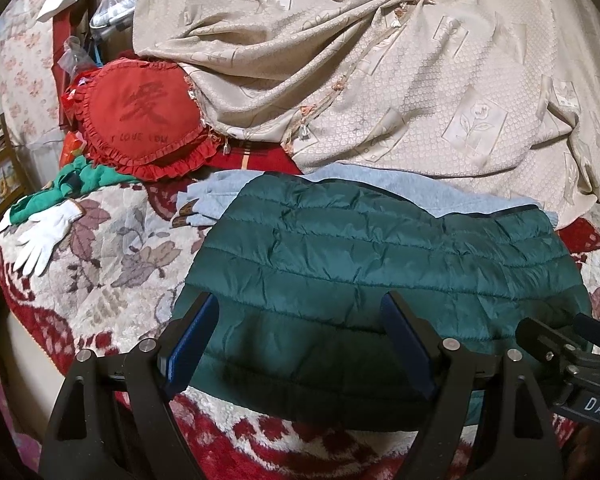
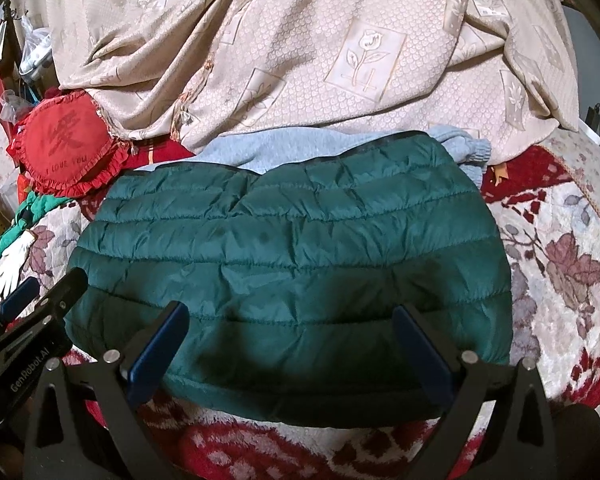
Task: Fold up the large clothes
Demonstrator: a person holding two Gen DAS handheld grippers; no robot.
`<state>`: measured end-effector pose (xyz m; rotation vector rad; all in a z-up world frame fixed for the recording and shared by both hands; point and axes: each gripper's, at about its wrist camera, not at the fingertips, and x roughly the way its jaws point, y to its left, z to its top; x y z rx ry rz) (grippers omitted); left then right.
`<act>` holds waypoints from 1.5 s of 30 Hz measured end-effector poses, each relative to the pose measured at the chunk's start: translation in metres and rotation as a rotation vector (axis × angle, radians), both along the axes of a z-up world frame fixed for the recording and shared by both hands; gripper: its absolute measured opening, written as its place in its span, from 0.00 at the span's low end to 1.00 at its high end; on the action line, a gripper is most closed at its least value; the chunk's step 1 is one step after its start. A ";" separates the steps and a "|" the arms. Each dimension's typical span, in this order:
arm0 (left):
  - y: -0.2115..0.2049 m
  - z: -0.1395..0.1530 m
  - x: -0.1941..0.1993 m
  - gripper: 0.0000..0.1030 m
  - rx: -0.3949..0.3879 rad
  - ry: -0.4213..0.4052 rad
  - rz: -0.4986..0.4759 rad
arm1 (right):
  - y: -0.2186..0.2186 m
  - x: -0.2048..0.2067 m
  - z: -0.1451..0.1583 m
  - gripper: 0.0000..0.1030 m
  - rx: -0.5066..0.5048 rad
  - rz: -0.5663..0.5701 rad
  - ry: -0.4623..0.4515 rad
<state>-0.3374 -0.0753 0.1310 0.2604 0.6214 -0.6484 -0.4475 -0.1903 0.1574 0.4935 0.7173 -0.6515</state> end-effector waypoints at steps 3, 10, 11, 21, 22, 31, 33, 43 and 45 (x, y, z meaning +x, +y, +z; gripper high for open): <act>-0.001 -0.001 0.000 0.65 0.004 0.004 -0.003 | -0.001 0.000 -0.002 1.00 0.007 0.002 0.007; -0.001 -0.002 0.001 0.65 0.007 0.006 -0.002 | -0.002 0.001 -0.003 1.00 0.008 0.006 0.012; -0.001 -0.002 0.001 0.65 0.006 0.007 -0.003 | -0.002 0.001 -0.003 1.00 0.007 0.007 0.013; -0.006 -0.003 0.001 0.65 0.020 0.007 -0.013 | -0.003 0.004 -0.003 1.00 0.006 0.010 0.021; -0.007 -0.004 0.001 0.65 0.021 0.007 -0.013 | -0.003 0.004 -0.003 1.00 0.007 0.011 0.020; -0.006 -0.005 0.002 0.65 0.019 0.008 -0.013 | -0.004 0.006 -0.007 1.00 0.011 0.014 0.026; -0.006 -0.006 0.002 0.65 0.021 0.011 -0.014 | -0.004 0.006 -0.007 1.00 0.012 0.014 0.025; -0.006 -0.006 0.002 0.65 0.022 0.012 -0.018 | -0.003 0.008 -0.008 1.00 0.010 0.018 0.028; -0.006 -0.006 0.002 0.65 0.024 0.014 -0.017 | -0.002 0.009 -0.008 1.00 0.010 0.019 0.029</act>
